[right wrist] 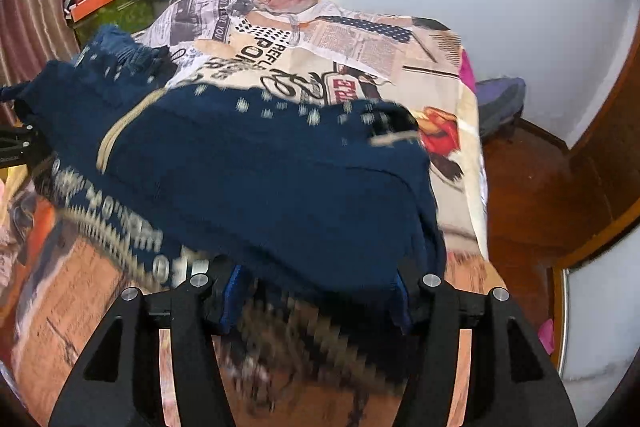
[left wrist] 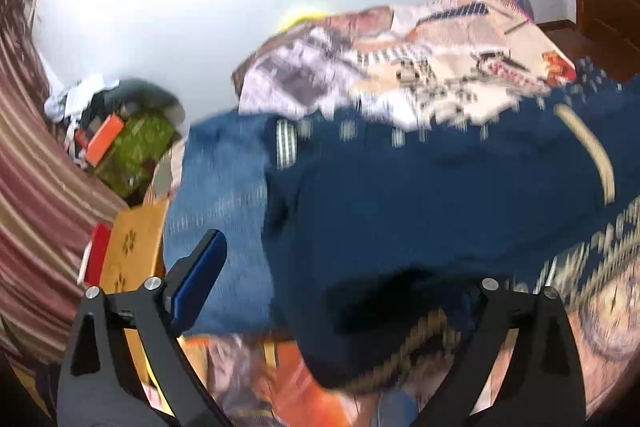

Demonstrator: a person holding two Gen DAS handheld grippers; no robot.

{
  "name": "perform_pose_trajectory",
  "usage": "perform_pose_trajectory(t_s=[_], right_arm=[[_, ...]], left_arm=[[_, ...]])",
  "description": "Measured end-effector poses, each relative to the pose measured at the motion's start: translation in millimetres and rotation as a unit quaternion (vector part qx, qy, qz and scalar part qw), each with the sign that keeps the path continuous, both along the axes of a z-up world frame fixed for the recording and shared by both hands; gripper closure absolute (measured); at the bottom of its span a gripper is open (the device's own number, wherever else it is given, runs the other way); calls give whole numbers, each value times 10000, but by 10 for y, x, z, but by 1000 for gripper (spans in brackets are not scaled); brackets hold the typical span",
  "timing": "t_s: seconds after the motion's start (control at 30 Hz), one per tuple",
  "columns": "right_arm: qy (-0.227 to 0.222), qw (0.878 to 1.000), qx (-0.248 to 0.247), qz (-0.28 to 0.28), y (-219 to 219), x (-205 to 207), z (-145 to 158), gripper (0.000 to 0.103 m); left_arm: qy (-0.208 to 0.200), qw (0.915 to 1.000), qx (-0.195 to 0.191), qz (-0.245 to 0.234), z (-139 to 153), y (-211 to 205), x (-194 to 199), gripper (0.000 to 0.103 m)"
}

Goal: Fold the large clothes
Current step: 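Lower the folded hoodie onto the bed and open both grippers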

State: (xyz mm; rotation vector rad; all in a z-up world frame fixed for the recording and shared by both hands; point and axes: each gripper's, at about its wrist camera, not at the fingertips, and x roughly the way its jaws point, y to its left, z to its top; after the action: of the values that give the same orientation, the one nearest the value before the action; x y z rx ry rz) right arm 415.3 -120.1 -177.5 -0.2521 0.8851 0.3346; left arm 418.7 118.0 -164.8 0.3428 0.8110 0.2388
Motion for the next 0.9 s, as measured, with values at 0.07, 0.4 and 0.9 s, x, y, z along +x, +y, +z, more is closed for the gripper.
perform_pose_trajectory(t_s=[0.07,0.4,0.9], right_arm=[[-45,9999,15,-126,9,234,55,49],[-348,9901,989,-937,-228,724,396,49],[80,9939,1086,150,283,-54,202,49]], left_arm=[[-11,10000,-16,-12,86,17,225,6],[-692,9736,-1918,1026,508,792,725,6],[-256,9795,-1990,-194,194,-198,53,6]])
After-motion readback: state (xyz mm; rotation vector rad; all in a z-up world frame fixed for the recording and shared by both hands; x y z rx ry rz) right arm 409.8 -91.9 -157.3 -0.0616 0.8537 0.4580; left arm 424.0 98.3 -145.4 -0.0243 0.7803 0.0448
